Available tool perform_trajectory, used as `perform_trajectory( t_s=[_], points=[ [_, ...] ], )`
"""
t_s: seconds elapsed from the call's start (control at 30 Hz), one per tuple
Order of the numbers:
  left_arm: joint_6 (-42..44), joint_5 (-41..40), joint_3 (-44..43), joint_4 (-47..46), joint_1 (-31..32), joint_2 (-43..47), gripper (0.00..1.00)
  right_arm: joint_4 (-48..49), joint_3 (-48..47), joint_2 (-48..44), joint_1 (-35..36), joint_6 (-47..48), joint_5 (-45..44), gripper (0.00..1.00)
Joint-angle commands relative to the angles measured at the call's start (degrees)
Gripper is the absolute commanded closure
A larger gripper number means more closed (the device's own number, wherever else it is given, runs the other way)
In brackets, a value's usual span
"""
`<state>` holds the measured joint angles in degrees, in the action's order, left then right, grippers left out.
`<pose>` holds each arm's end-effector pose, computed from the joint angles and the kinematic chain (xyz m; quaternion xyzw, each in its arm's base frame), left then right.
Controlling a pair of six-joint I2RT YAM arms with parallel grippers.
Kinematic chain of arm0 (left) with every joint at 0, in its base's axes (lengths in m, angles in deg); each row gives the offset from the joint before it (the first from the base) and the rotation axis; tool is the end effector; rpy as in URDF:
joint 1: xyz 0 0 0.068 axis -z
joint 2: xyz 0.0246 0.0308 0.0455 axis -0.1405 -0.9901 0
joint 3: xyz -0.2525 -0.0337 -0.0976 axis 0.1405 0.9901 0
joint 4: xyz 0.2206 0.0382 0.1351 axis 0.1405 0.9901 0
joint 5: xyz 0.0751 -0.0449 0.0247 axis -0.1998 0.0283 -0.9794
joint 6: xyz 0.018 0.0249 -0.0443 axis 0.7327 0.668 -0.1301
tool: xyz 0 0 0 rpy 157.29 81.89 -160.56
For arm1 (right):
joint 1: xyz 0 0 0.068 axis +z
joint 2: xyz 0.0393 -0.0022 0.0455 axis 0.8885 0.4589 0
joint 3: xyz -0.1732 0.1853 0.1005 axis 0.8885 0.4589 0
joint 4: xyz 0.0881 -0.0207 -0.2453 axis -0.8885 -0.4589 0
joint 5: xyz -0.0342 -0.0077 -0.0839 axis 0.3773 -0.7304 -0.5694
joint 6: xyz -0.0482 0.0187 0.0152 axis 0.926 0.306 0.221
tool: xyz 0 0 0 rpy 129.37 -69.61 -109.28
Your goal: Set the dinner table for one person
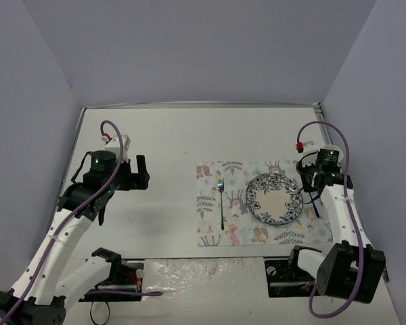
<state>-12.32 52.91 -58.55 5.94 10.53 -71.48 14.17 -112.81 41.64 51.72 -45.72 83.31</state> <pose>0.1717 -0.0598 0.3434 0.0169 0.8679 -0.1783 0.4634 0.2365 -0.0403 0.2581 -0.1399 0.8909 -0.0633 0.4274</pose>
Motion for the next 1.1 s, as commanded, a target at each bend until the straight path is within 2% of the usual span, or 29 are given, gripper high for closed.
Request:
perform_trajectory(
  t_s=[0.0,0.23,0.47,1.07],
  points=[
    [1.16,-0.68,0.24,-1.7,-0.38,1.74,0.03,5.44,0.43,0.14,-5.19,3.09,3.36,1.0],
    [1.07,-2.3,0.56,-1.4,-0.77,1.41,0.03,7.42,-0.73,7.17,-10.56,2.89,6.93,1.0],
    [1.07,-2.54,0.74,-1.22,-1.32,0.82,0.03,11.2,1.48,9.8,-14.02,2.54,5.56,1.0],
    [1.07,-2.54,1.0,-1.02,-2.3,-0.74,0.03,14.03,-0.41,19.26,-15.84,3.36,3.96,0.98]
  ],
)
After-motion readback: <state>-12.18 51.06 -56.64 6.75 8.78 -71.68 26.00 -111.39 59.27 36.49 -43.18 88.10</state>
